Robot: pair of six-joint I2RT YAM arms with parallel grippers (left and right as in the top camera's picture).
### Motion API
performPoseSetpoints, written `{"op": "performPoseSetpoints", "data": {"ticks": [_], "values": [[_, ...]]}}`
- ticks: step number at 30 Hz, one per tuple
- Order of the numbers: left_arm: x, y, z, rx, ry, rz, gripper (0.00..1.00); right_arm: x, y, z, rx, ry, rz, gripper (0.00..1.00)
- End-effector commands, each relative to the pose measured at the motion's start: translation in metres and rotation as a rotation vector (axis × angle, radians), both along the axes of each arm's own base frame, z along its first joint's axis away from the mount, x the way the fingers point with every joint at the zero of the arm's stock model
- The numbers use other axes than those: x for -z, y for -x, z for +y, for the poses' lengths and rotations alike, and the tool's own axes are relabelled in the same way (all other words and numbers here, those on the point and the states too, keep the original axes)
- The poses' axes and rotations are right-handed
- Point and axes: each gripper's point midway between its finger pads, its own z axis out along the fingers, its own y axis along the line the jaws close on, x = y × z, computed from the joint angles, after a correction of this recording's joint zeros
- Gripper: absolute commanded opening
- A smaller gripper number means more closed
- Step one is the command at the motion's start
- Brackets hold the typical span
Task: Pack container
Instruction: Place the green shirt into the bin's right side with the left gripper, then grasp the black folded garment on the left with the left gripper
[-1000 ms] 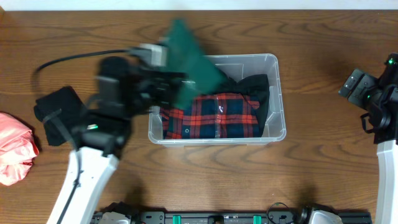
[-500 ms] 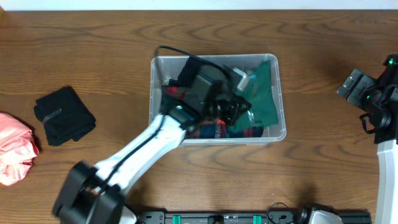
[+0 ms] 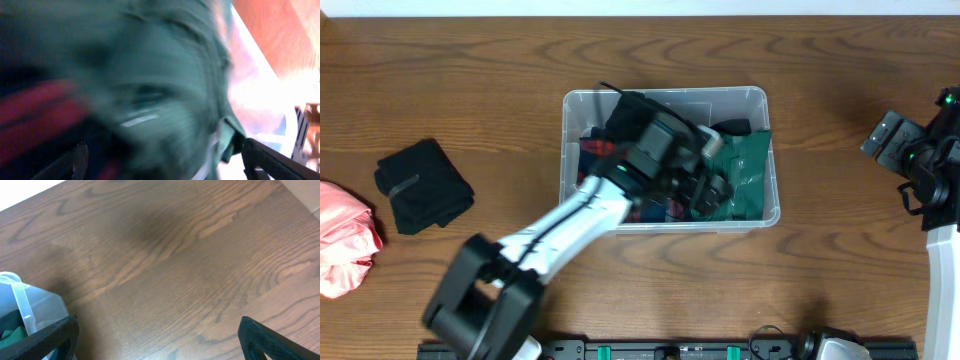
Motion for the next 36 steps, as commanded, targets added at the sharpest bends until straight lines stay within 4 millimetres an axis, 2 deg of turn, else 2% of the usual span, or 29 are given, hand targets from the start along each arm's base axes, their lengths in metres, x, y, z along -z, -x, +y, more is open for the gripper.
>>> {"op": "performPoseSetpoints", "data": {"ticks": [1,4,5,7,8,10,12,13,16,19,21,24,27,32,36], "values": [[-0.07,-0.044,0.057,-0.184,0.064,-0.125,0.98,0.002,-0.001,0.0,0.008,-0.017,0.002,0.99],[-0.112,-0.056,0.113,-0.323,0.079,-0.199,0.98,0.002,-0.001,0.0,0.006,-0.015,0.002,0.99],[-0.12,-0.058,0.132,-0.377,0.068,-0.217,0.98,0.002,-0.001,0.0,0.006,-0.015,0.002,0.99],[-0.133,-0.063,0.184,-0.533,0.015,-0.251,0.98,0.002,-0.001,0.0,0.006,-0.015,0.002,0.99],[-0.138,-0.063,0.216,-0.631,-0.025,-0.262,0.98,0.002,-0.001,0.0,0.006,-0.015,0.002,0.99],[-0.139,-0.059,0.271,-0.795,-0.095,-0.258,0.98,0.002,-0.001,-0.001,0.006,-0.014,0.001,0.99],[-0.135,-0.051,0.322,-0.947,-0.156,-0.231,0.98,0.002,-0.001,0.0,0.006,-0.015,0.001,0.99],[-0.129,-0.046,0.352,-1.031,-0.186,-0.202,0.98,0.002,-0.001,0.0,0.006,-0.015,0.0,0.99],[-0.107,-0.032,0.421,-1.225,-0.233,-0.104,0.98,0.002,-0.001,0.0,0.006,-0.015,0.001,0.99],[-0.08,-0.022,0.483,-1.388,-0.256,-0.01,0.98,0.002,-0.001,0.0,0.004,-0.016,0.001,0.99],[-0.059,-0.016,0.517,-1.468,-0.263,0.051,0.98,0.002,-0.002,0.001,0.0,-0.017,-0.001,0.99],[-0.025,-0.014,0.55,-1.526,-0.243,0.128,0.98,0.002,-0.002,0.001,-0.002,-0.017,0.0,0.99],[0.009,-0.016,0.567,-1.534,-0.224,0.198,0.98,0.002,-0.002,0.002,-0.015,-0.011,0.004,0.99],[0.067,-0.017,0.576,-1.522,-0.231,0.32,0.98,0.003,-0.002,0.002,-0.018,-0.01,0.006,0.99],[0.1,-0.016,0.575,-1.511,-0.235,0.393,0.98,0.004,-0.001,0.002,-0.019,-0.01,0.013,0.99]]}}
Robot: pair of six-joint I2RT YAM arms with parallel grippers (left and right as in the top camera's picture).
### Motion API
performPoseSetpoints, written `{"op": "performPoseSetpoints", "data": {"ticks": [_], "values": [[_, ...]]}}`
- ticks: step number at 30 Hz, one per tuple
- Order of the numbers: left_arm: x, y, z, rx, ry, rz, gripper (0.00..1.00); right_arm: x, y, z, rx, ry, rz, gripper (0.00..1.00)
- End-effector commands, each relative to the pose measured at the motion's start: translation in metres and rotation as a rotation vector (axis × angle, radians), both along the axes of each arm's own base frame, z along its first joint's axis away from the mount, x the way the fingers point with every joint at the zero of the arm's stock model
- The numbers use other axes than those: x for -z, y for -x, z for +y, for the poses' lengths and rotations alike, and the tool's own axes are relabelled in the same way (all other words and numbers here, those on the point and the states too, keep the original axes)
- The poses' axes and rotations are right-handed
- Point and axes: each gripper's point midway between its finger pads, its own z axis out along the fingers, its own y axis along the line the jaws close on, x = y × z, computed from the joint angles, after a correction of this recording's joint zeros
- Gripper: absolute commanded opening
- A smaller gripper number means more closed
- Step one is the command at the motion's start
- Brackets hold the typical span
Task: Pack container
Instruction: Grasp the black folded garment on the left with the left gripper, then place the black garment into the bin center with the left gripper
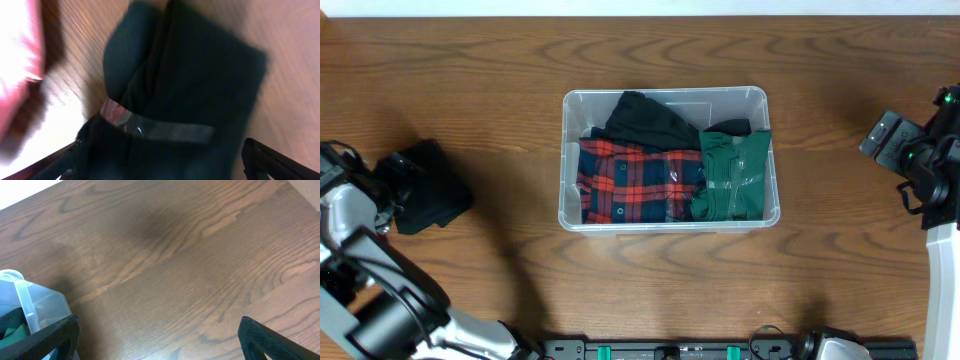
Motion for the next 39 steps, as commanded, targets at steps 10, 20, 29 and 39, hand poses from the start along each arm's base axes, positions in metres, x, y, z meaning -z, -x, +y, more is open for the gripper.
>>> {"op": "performPoseSetpoints", "data": {"ticks": [10,20,29,39], "values": [[0.032,-0.006,-0.02,0.056,0.132,-0.006,0.39,0.001,0.0,0.001,-0.018,0.005,0.009,0.99],[-0.023,-0.041,-0.066,0.207,0.279,-0.252,0.06,0.001,0.0,0.001,-0.019,0.005,0.01,0.99],[-0.166,-0.07,-0.179,0.565,0.121,-0.524,0.06,0.001,0.0,0.001,-0.018,0.005,0.01,0.99],[-0.181,-0.027,-0.383,1.015,0.106,-0.428,0.06,0.002,0.001,0.001,-0.018,0.003,0.016,0.99]]}}
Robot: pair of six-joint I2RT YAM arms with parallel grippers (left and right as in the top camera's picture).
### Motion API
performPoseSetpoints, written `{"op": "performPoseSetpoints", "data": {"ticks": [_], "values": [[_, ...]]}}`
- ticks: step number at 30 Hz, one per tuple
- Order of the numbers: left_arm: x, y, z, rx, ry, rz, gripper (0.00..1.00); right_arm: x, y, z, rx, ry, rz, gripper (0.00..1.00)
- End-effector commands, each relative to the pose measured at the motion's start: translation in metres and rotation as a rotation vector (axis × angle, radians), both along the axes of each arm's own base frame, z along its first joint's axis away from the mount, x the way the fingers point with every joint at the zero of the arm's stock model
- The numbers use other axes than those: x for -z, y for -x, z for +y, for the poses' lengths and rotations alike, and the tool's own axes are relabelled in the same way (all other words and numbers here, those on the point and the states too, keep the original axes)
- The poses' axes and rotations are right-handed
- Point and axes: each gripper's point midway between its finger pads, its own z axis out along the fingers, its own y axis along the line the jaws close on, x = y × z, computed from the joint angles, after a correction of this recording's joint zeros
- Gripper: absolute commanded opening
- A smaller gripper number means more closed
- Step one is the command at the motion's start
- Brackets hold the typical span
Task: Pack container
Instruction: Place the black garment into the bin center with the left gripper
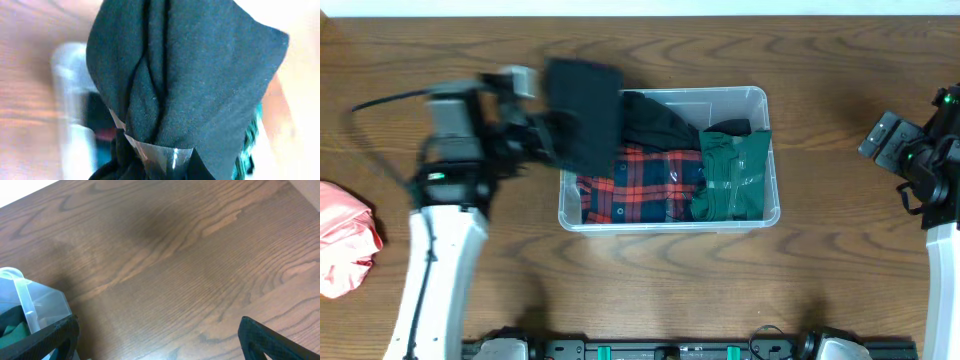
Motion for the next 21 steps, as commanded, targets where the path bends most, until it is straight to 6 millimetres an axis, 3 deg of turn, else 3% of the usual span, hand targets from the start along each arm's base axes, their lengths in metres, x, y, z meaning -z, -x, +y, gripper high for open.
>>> {"op": "performPoseSetpoints", "data": {"ticks": [1,8,15,16,18,21], "values": [[0.029,0.009,-0.045,0.033,-0.095,0.089,0.06,0.001,0.0,0.0,-0.011,0.003,0.009,0.99],[0.074,0.019,-0.126,0.092,-0.05,0.248,0.06,0.002,-0.001,0.004,-0.025,-0.012,0.005,0.99],[0.127,0.011,-0.134,-0.05,-0.067,0.409,0.06,0.002,0.0,0.004,-0.025,-0.014,0.008,0.99],[0.13,0.011,-0.134,-0.05,-0.072,0.417,0.12,0.002,0.0,0.004,-0.025,-0.014,0.008,0.99],[0.131,0.01,-0.132,-0.043,-0.081,0.408,0.43,0.002,0.0,0.004,-0.025,-0.014,0.009,0.99],[0.109,0.003,-0.125,-0.01,-0.092,0.32,0.91,0.002,0.0,0.004,-0.025,-0.014,0.009,0.99]]}}
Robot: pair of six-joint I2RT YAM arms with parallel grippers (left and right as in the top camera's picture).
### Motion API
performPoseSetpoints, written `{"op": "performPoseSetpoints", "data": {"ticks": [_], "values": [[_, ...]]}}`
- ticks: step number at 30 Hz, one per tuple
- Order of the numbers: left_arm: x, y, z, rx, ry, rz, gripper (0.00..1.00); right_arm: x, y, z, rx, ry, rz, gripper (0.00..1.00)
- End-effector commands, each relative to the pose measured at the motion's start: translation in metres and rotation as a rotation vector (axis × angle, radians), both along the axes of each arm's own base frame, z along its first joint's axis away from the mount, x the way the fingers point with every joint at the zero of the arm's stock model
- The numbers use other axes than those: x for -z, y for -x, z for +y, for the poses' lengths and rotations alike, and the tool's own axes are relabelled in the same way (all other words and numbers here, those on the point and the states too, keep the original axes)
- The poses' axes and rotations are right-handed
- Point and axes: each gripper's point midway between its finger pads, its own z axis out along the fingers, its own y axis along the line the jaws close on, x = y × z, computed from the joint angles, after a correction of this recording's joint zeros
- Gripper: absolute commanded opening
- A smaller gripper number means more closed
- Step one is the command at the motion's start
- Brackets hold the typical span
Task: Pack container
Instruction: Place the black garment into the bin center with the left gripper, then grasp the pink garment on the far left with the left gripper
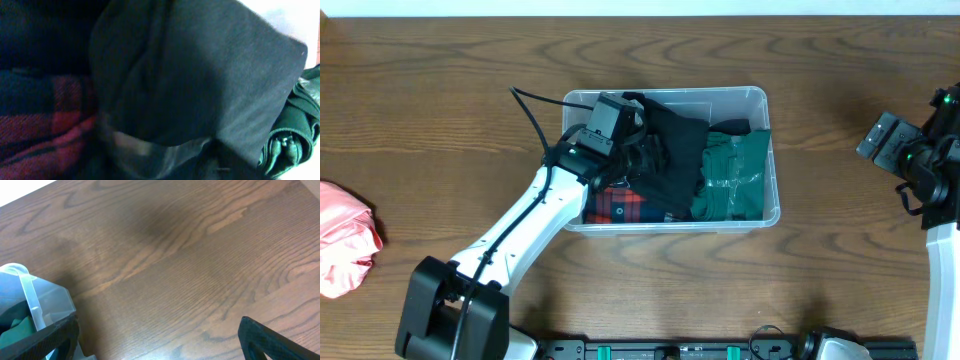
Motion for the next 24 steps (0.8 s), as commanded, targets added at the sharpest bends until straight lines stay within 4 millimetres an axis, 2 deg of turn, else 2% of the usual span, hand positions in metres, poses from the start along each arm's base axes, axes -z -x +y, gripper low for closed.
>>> {"op": "performPoseSetpoints", "data": {"ticks": [1,3,5,7,8,11,15,19,22,24], "values": [[-0.022,-0.012,0.016,0.003,-0.034,-0.103,0.96,0.001,0.0,0.0,-0.011,0.003,0.008,0.99],[-0.053,-0.015,0.029,0.014,-0.047,-0.212,0.98,0.001,0.0,0.0,-0.011,0.003,0.008,0.99],[-0.083,-0.018,0.054,-0.032,-0.088,-0.313,0.98,0.001,0.0,0.0,-0.015,0.006,0.009,0.99],[-0.109,-0.02,0.094,-0.14,-0.149,-0.386,0.98,0.001,0.0,0.0,-0.016,0.007,0.009,0.99],[-0.12,-0.019,0.12,-0.218,-0.184,-0.41,0.98,0.001,0.0,0.0,-0.016,0.008,0.009,0.99],[-0.136,-0.011,0.196,-0.428,-0.263,-0.413,0.98,0.001,0.0,0.0,-0.016,0.007,0.009,0.99],[-0.128,0.013,0.316,-0.766,-0.356,-0.312,0.98,0.001,0.0,0.0,-0.016,0.007,0.009,0.99],[-0.105,0.053,0.424,-1.094,-0.407,-0.18,0.98,0.001,0.0,0.0,-0.017,0.008,0.009,0.99],[-0.08,0.093,0.495,-1.334,-0.406,-0.073,0.98,0.001,0.0,0.0,-0.017,0.008,0.01,0.99],[-0.063,0.115,0.532,-1.451,-0.391,-0.028,0.98,0.001,0.0,0.0,-0.017,0.007,0.01,0.99]]}}
